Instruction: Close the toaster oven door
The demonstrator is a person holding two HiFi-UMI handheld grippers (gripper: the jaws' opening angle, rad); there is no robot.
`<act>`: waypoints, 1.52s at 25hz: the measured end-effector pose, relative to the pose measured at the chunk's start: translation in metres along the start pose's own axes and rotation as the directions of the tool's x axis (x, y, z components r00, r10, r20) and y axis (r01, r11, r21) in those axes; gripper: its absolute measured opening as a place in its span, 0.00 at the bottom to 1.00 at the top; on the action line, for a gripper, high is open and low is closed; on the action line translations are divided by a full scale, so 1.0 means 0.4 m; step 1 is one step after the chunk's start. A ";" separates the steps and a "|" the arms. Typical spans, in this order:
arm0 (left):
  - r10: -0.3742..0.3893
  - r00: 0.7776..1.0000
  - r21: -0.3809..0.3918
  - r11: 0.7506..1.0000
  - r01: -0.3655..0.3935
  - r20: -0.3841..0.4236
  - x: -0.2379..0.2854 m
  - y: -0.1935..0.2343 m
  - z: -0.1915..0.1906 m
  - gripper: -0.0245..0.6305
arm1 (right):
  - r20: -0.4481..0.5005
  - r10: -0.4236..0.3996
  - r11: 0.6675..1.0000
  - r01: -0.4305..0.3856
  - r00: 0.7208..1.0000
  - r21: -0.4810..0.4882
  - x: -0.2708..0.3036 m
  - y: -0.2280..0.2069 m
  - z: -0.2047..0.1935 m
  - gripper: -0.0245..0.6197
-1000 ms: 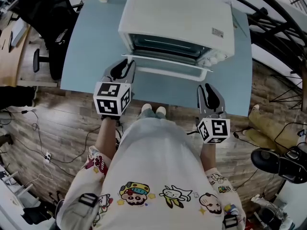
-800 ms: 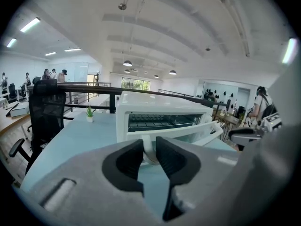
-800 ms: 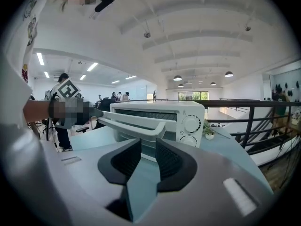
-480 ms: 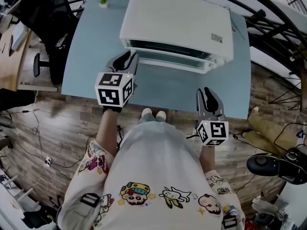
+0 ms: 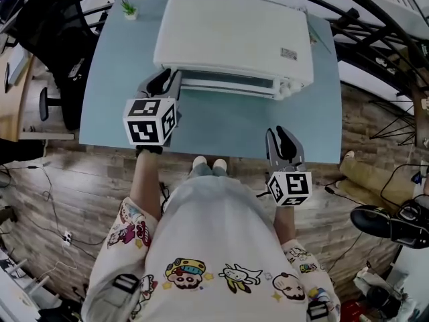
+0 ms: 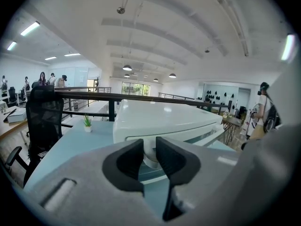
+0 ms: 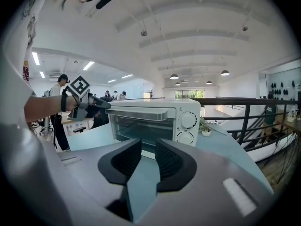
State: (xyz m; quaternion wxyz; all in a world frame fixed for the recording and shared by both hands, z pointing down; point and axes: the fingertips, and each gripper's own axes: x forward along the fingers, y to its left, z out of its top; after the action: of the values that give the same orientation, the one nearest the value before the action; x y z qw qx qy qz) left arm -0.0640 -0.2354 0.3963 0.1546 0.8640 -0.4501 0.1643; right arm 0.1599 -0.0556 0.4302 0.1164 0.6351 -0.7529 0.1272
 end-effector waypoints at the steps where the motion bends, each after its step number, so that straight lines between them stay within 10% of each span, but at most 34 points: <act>1: 0.003 1.000 0.001 1.000 -0.003 0.002 0.001 0.002 0.003 0.16 | -0.001 0.000 1.000 0.000 1.000 0.001 0.000 0.000 0.001 0.20; 38: 0.009 0.985 0.137 0.990 -0.033 0.171 -0.106 -0.104 0.041 0.18 | 0.074 0.029 0.999 -0.027 0.997 -0.033 0.007 -0.032 0.086 0.20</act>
State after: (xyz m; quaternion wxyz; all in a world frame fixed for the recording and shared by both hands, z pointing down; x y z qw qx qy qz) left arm -0.0501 -0.1886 0.3588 0.0530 0.8787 -0.4582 0.1229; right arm 0.1716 -0.0721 0.3993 0.0966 0.6268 -0.7675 0.0932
